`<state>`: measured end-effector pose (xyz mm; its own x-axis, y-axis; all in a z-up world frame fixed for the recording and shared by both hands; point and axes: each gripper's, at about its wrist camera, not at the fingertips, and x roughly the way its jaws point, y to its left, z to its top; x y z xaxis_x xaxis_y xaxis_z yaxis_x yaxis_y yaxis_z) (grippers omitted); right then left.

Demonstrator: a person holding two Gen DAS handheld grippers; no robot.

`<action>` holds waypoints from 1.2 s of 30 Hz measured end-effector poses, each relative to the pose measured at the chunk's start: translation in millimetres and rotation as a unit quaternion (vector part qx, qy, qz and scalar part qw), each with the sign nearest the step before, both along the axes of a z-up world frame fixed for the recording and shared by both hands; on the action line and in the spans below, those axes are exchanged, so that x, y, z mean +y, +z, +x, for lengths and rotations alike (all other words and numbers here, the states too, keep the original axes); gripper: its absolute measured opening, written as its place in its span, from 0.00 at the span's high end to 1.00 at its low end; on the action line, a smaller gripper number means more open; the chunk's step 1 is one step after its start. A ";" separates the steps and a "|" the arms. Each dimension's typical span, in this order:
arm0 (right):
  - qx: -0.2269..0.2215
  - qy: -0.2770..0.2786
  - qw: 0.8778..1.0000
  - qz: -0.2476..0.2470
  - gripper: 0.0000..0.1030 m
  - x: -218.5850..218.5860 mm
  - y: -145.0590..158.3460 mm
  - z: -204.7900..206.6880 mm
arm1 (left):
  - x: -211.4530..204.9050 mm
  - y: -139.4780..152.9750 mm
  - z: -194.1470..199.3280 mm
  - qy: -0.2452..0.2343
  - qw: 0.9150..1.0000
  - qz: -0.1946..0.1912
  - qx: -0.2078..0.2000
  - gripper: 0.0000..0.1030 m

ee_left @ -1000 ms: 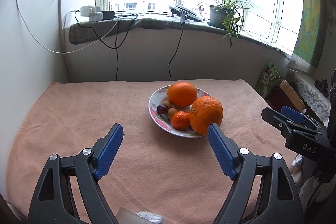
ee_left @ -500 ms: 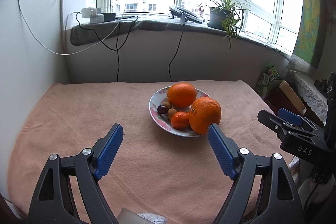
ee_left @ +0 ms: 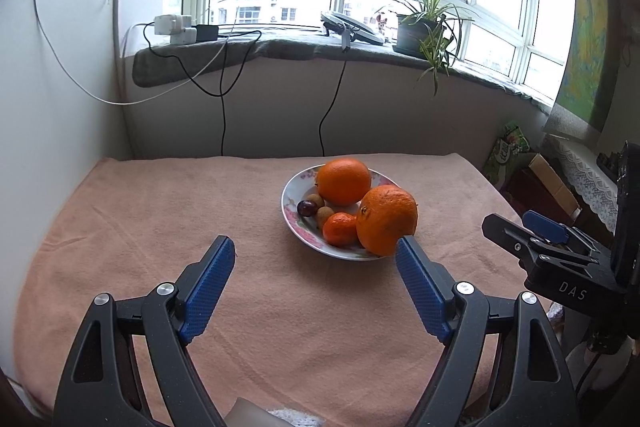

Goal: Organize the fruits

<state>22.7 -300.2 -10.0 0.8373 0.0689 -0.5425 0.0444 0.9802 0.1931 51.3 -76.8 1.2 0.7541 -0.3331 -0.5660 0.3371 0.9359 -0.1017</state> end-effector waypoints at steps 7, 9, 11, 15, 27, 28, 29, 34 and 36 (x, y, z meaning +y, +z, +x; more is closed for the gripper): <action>0.001 -0.001 1.000 0.004 0.09 0.7 -1.2 -0.6 | -0.8 -1.4 0.8 -0.002 1.000 0.000 0.002 0.20; 0.004 -0.001 1.000 0.008 0.09 0.2 -2.5 -0.1 | -0.9 -1.4 0.9 -0.002 1.000 0.000 0.003 0.20; 0.006 -0.002 1.000 0.007 0.09 0.6 -3.5 -0.3 | -0.7 -1.8 1.0 -0.001 1.000 0.000 0.003 0.20; 0.007 -0.001 1.000 0.007 0.09 1.1 -3.9 0.9 | -1.3 -2.1 1.6 -0.001 1.000 0.000 0.003 0.20; 0.017 -0.001 1.000 0.011 0.09 0.3 -8.9 3.9 | -2.7 -4.3 3.2 0.004 1.000 0.005 0.001 0.20; 0.017 0.000 1.000 0.011 0.09 0.5 -9.2 4.2 | -2.8 -4.8 3.2 0.004 1.000 0.005 0.000 0.20; 0.018 0.000 1.000 0.010 0.09 0.7 -9.4 4.4 | -2.5 -5.1 3.3 0.005 1.000 0.004 0.000 0.20; 0.021 -0.001 1.000 0.010 0.08 0.5 -11.2 5.8 | 0.2 -6.4 4.9 0.007 1.000 0.000 0.002 0.20; 0.022 -0.003 1.000 0.012 0.08 -0.3 -11.8 6.3 | 1.1 -6.9 5.1 0.007 1.000 -0.001 0.003 0.20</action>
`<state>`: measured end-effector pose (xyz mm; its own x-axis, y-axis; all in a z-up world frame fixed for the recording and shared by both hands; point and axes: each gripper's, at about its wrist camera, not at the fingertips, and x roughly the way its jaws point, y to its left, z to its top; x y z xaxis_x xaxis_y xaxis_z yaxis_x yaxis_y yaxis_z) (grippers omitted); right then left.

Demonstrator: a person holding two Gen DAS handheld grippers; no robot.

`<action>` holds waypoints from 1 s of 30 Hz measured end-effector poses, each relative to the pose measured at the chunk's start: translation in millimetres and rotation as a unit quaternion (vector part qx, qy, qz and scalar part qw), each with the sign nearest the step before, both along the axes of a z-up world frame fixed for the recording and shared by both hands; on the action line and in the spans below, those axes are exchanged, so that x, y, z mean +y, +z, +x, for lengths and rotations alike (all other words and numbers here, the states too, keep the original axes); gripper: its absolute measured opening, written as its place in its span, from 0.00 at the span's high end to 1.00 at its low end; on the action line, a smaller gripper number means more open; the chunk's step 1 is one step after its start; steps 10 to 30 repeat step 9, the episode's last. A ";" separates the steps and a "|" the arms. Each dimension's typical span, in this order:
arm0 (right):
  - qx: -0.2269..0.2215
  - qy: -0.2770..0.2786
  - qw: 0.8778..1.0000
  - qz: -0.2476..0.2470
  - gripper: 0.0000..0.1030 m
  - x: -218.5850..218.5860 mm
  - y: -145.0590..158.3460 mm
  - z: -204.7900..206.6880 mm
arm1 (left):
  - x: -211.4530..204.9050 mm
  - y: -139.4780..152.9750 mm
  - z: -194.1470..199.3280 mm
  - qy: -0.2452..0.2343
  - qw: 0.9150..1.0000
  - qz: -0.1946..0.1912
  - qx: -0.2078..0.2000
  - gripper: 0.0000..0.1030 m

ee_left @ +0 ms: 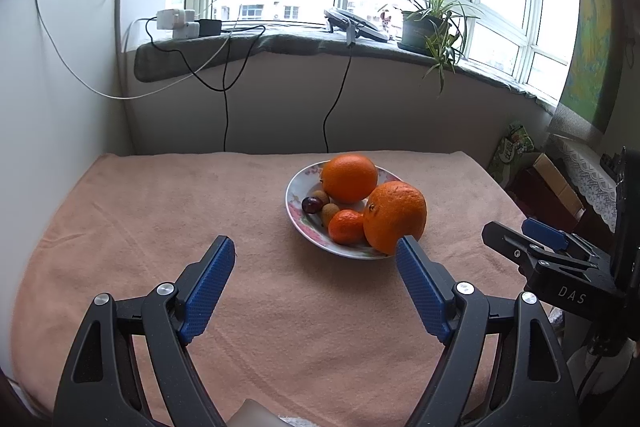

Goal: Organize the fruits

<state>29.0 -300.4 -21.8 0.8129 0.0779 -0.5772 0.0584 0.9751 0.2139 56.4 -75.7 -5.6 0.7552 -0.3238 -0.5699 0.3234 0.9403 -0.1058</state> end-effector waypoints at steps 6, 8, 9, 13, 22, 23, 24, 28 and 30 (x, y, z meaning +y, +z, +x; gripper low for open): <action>0.003 0.000 1.000 -0.001 0.08 1.0 -1.7 0.7 | 0.5 0.3 0.2 0.002 1.000 0.000 -0.002 0.20; 0.003 0.000 1.000 -0.002 0.09 0.9 -1.8 1.0 | 0.4 -0.5 0.6 0.002 1.000 0.004 -0.002 0.20; 0.002 -0.002 1.000 -0.003 0.09 0.8 -2.0 0.6 | 0.7 -1.1 0.8 0.003 1.000 0.005 -0.002 0.20; 0.002 -0.002 1.000 -0.003 0.09 0.8 -2.0 0.6 | 0.7 -1.1 0.8 0.003 1.000 0.005 -0.002 0.20; 0.002 -0.002 1.000 -0.003 0.09 0.8 -2.0 0.6 | 0.7 -1.1 0.8 0.003 1.000 0.005 -0.002 0.20; 0.002 -0.002 1.000 -0.003 0.09 0.8 -2.0 0.6 | 0.7 -1.1 0.8 0.003 1.000 0.005 -0.002 0.20; 0.002 -0.002 1.000 -0.003 0.09 0.8 -2.0 0.6 | 0.7 -1.1 0.8 0.003 1.000 0.005 -0.002 0.20; 0.002 -0.002 1.000 -0.003 0.09 0.8 -2.0 0.6 | 0.7 -1.1 0.8 0.003 1.000 0.005 -0.002 0.20; 0.002 -0.002 1.000 -0.003 0.09 0.8 -2.0 0.6 | 0.7 -1.1 0.8 0.003 1.000 0.005 -0.002 0.20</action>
